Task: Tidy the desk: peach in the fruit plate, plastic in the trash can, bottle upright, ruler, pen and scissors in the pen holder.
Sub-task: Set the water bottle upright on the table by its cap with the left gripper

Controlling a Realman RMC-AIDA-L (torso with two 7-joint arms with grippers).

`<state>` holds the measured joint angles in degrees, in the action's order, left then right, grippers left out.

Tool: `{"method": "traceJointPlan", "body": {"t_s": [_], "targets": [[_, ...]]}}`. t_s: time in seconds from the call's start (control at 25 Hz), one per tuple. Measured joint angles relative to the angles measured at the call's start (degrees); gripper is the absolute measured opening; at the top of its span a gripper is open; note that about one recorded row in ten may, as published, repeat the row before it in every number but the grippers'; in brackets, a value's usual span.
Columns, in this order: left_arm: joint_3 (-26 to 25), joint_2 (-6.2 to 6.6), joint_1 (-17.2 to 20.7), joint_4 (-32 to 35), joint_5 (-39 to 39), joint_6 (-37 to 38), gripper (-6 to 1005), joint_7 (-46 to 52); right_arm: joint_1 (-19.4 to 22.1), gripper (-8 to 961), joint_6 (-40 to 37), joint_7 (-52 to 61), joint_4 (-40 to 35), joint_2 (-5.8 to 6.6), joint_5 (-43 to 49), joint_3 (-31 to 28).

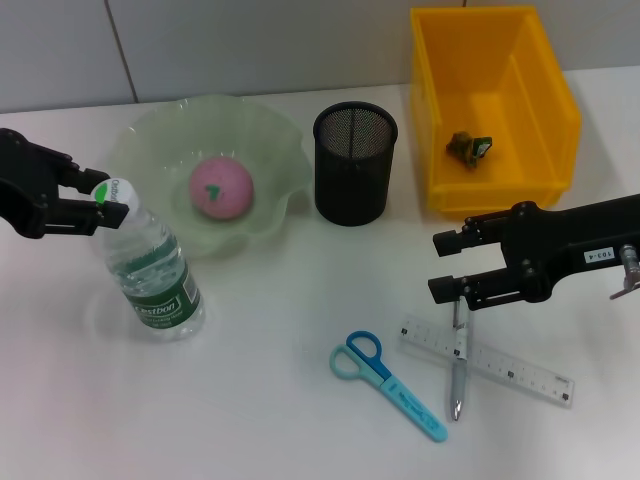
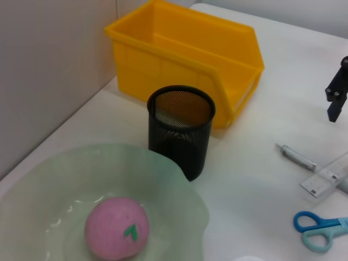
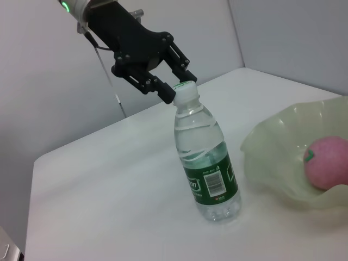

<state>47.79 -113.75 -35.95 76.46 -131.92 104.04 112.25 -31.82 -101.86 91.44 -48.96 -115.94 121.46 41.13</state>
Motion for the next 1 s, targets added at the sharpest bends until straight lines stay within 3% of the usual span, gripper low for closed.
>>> {"method": "traceJointPlan", "body": {"t_s": [1.0], "targets": [[0.04,0.02,-0.08,2.55,-0.4,-1.05,421,0.57,-0.22,692,0.0,0.05,0.0,0.02,0.0,-0.09]]}}
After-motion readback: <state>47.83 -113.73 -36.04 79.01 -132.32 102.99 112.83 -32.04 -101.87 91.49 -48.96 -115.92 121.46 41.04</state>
